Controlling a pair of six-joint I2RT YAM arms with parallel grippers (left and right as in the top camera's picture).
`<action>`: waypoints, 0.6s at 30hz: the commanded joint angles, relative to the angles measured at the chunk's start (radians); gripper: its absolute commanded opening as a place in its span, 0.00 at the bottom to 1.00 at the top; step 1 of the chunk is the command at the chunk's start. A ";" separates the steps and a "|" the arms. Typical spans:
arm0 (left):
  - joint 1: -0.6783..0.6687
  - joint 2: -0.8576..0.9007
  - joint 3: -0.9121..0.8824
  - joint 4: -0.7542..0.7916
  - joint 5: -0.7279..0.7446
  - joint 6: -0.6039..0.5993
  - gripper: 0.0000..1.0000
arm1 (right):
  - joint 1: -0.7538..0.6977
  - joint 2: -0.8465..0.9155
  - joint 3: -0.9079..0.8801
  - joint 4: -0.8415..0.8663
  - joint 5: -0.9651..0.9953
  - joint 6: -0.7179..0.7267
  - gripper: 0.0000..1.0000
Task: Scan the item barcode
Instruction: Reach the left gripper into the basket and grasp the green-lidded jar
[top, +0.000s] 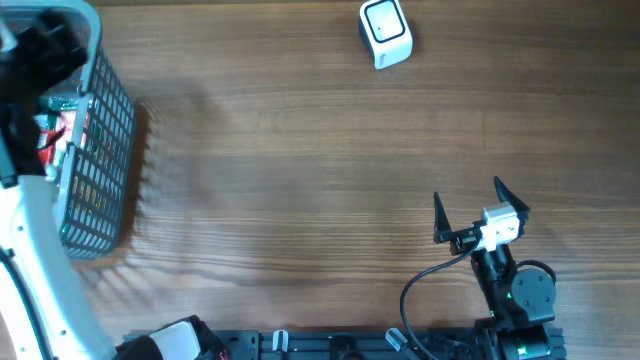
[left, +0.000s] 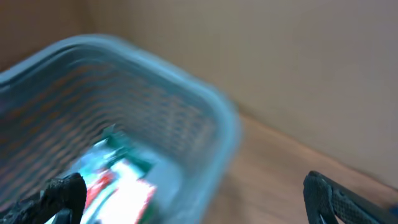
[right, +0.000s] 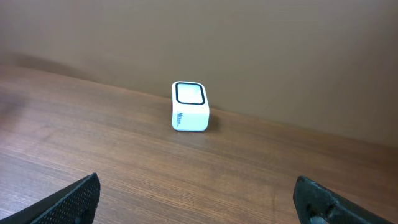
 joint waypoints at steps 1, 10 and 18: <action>0.100 0.084 0.018 -0.077 -0.062 0.039 1.00 | -0.005 -0.003 -0.001 0.003 -0.016 -0.012 1.00; 0.161 0.332 0.018 -0.182 0.018 0.332 1.00 | -0.005 -0.003 -0.001 0.003 -0.016 -0.012 1.00; 0.161 0.490 0.017 -0.157 0.096 0.406 1.00 | -0.005 -0.003 -0.001 0.003 -0.016 -0.012 0.99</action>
